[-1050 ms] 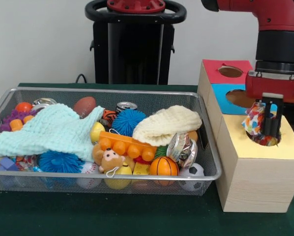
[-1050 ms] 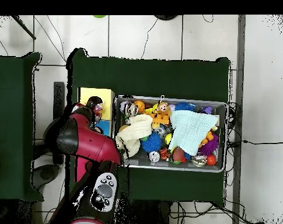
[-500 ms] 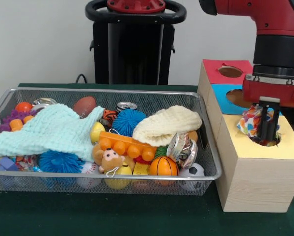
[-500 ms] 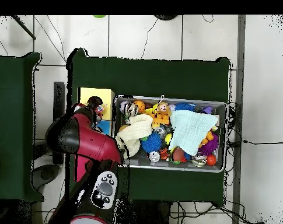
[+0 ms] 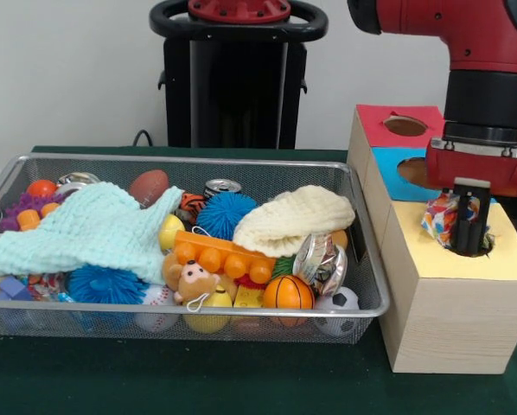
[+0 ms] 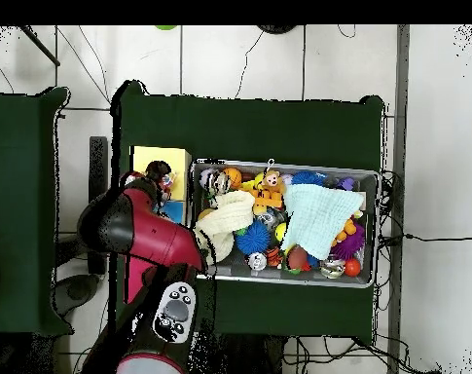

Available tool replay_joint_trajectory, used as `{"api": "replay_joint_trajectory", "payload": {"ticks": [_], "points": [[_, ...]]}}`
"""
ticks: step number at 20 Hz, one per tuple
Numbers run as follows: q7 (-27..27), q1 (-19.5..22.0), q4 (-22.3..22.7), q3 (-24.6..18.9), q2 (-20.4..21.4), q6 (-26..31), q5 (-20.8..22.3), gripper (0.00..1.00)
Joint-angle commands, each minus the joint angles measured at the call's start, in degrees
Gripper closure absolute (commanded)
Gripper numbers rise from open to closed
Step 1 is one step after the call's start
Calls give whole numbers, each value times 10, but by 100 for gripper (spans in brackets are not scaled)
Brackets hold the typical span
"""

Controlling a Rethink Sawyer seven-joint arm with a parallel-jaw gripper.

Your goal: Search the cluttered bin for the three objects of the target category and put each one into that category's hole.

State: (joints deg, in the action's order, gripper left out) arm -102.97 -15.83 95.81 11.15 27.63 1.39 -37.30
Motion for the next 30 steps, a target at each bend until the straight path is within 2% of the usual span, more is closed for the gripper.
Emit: {"api": "replay_joint_trajectory", "payload": {"ticks": [1, 6, 12, 19, 26, 30], "points": [[-132, 29, -3, -78, -55, 1, -10, 100], [-126, 50, -1, -102, -57, -8, 3, 100], [-119, 68, -9, -125, -84, -37, 22, 100], [-113, 84, -13, -147, -98, -39, 26, 100], [-113, 66, -9, -125, -82, -16, 13, 100], [-113, 36, -3, -83, -52, 28, 0, 100]]}}
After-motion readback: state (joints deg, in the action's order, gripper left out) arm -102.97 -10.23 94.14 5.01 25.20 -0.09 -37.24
